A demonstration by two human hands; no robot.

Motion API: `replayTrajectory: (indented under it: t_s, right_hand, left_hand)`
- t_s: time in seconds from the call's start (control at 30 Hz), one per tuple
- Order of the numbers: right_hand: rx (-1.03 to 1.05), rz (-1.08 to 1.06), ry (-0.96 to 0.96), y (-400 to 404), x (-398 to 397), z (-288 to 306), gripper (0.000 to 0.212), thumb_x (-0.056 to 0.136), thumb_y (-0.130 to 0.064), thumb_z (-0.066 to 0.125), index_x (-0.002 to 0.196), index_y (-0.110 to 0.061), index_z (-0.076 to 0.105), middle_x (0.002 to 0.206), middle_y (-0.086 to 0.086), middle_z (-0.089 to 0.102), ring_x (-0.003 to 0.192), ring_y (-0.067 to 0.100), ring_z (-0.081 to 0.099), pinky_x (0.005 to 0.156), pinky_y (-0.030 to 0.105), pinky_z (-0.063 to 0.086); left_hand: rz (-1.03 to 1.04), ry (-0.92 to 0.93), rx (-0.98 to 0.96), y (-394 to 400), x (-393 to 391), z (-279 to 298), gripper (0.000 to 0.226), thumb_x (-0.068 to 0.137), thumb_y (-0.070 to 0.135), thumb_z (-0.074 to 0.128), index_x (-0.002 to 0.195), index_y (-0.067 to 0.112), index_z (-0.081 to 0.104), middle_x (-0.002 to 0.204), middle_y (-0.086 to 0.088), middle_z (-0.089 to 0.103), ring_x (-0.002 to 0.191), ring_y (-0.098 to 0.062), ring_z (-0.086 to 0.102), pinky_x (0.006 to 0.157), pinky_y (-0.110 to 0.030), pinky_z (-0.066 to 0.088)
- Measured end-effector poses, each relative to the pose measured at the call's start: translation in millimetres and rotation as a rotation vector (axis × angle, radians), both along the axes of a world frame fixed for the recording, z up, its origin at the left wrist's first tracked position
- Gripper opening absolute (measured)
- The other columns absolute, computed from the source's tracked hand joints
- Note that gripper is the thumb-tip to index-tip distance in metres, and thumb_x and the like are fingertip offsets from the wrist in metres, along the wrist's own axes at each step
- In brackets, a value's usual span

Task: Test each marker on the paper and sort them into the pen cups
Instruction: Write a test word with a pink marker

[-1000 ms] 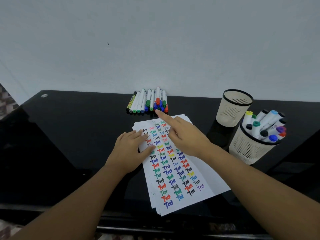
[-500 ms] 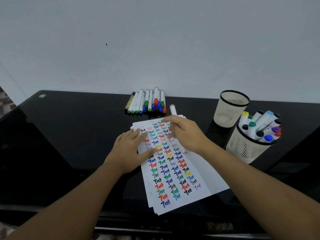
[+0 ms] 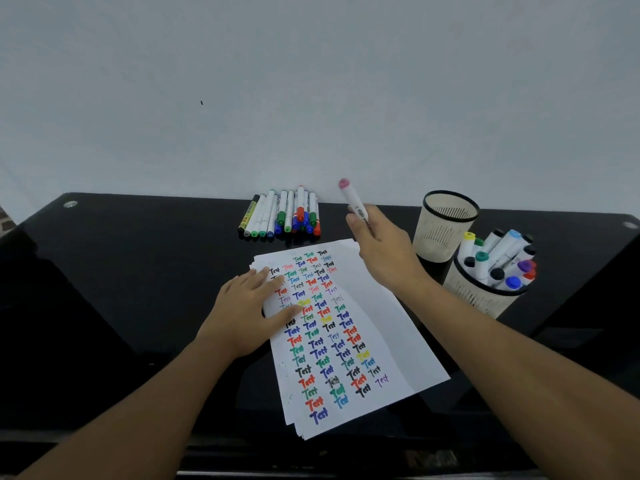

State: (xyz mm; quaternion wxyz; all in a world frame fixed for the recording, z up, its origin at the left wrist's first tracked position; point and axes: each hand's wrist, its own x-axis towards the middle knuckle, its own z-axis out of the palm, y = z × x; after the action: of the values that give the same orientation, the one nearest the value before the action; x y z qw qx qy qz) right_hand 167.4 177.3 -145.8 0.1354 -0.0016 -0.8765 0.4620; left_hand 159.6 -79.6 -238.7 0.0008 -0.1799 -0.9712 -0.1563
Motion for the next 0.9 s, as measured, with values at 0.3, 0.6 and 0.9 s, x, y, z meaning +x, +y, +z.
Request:
replayTrajectory:
  t_s: [0.3,0.6,0.9]
  right_hand:
    - [0.379,-0.155,0.125,19.2,-14.8,58.8,0.03,0.107,-0.04,0.048,0.102,-0.012,0.06,0.086,0.004,0.068,0.082,0.027,0.064,0.071,0.041,0.051]
    - [0.431,-0.392,0.055,101.8,-32.2,101.0,0.022,0.103,-0.034,0.059,0.111,-0.015,0.052,0.098,0.003,0.067,0.088,0.026,0.062,0.074,0.038,0.046]
    - [0.434,-0.402,-0.068,140.6,-39.9,80.3,0.026,0.098,-0.035,0.067,0.11,-0.014,0.059,0.103,0.004,0.065,0.086,0.021,0.061,0.071,0.036,0.047]
  left_hand:
    - [-0.001,-0.017,0.002,-0.6,-1.7,0.0,0.11,0.068,0.102,0.013,0.157,0.039,0.031,0.167,0.008,0.021,0.155,-0.013,0.013,0.127,-0.042,0.009]
    - [0.004,-0.016,0.013,0.3,-1.7,1.3,0.092,0.081,0.09,0.032,0.156,0.038,0.033,0.167,0.009,0.021,0.154,-0.012,0.015,0.126,-0.039,0.008]
    - [0.007,-0.009,0.04,-1.1,-2.3,-1.9,0.107,0.069,0.101,0.019,0.155,0.039,0.036,0.166,0.009,0.024,0.153,-0.012,0.018,0.126,-0.04,0.013]
